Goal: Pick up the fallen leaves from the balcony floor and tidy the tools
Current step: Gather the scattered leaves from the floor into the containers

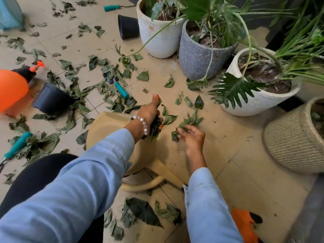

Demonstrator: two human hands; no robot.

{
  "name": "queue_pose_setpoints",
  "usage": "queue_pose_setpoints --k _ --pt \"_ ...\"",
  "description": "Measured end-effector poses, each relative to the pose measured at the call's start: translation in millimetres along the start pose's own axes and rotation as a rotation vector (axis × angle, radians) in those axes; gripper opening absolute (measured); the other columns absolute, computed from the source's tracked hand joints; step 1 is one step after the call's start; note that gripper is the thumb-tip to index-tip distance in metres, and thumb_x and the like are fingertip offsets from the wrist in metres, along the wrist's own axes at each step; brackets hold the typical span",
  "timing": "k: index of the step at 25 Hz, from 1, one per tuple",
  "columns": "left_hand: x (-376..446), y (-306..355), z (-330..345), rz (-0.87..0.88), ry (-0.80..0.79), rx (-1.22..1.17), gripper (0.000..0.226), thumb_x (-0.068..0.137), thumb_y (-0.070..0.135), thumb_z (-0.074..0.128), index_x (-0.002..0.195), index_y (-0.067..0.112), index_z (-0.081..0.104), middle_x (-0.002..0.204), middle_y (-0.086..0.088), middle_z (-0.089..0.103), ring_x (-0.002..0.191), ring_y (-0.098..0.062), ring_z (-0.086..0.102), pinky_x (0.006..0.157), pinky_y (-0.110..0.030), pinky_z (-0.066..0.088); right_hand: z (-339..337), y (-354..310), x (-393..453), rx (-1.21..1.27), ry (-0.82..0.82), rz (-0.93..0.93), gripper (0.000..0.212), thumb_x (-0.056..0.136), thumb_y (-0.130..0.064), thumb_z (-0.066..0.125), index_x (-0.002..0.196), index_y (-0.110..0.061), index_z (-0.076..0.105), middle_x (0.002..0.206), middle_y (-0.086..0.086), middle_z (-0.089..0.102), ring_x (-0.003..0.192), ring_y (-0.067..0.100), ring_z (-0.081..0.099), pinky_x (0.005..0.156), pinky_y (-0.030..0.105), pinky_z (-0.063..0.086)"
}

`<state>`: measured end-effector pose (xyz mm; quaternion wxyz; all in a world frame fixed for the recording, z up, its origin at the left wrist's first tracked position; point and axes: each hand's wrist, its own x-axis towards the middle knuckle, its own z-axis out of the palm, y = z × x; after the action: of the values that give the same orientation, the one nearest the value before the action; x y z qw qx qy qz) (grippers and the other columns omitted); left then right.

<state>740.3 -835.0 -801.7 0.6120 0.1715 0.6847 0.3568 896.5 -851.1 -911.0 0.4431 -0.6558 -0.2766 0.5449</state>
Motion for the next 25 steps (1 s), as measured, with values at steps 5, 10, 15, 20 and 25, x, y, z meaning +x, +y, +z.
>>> queue_pose_setpoints --k 5,10,15,20,25 --pt "8.9 -15.9 22.9 0.083 0.028 0.053 0.12 0.041 0.091 0.05 0.122 0.002 0.057 0.113 -0.017 0.068 0.1 -0.033 0.066 0.094 -0.048 0.052 41.2 -59.5 -34.3 -0.045 -0.145 -0.244 0.017 0.081 0.001 0.069 0.095 -0.008 0.07 0.088 0.006 0.072 0.075 0.016 0.068 0.064 0.029 0.057" --pt "11.4 -10.8 19.7 0.065 0.084 -0.078 0.055 0.074 0.045 0.079 0.105 0.002 0.06 0.097 -0.014 0.069 0.085 -0.029 0.067 0.08 -0.039 0.058 14.1 -56.8 -31.4 -0.237 -0.734 -0.233 0.035 0.099 -0.014 0.048 0.132 -0.007 0.053 0.137 0.001 0.053 0.124 0.004 0.05 0.106 0.022 0.04" --pt "11.6 -0.9 26.6 0.156 0.04 -0.119 0.026 0.088 0.015 0.069 0.087 0.01 0.044 0.074 -0.013 0.058 0.055 -0.024 0.056 0.04 -0.023 0.045 -5.2 -34.5 6.7 -0.014 -0.176 -0.117 0.016 0.094 -0.012 0.056 0.101 -0.022 0.067 0.121 0.0 0.064 0.116 0.016 0.056 0.096 0.029 0.045" --pt "8.1 2.6 23.1 0.152 -0.049 -0.177 0.014 0.097 0.007 0.054 0.109 0.015 0.053 0.069 -0.009 0.048 0.053 -0.02 0.044 0.036 -0.016 0.037 8.9 50.7 43.7 -1.306 -0.285 -0.382 0.053 0.094 -0.02 0.056 0.144 -0.026 0.039 0.155 0.01 0.025 0.138 0.035 0.024 0.112 0.035 0.029" --pt "14.9 -6.7 27.5 0.1 -0.111 -0.057 0.011 0.096 0.018 0.058 0.1 0.008 0.057 0.064 -0.008 0.044 0.041 -0.018 0.041 0.037 -0.016 0.03 2.7 68.9 48.4 -1.316 -0.16 -0.577 0.032 0.088 0.002 0.051 0.108 -0.013 0.071 0.112 0.008 0.068 0.104 0.021 0.058 0.092 0.028 0.047"
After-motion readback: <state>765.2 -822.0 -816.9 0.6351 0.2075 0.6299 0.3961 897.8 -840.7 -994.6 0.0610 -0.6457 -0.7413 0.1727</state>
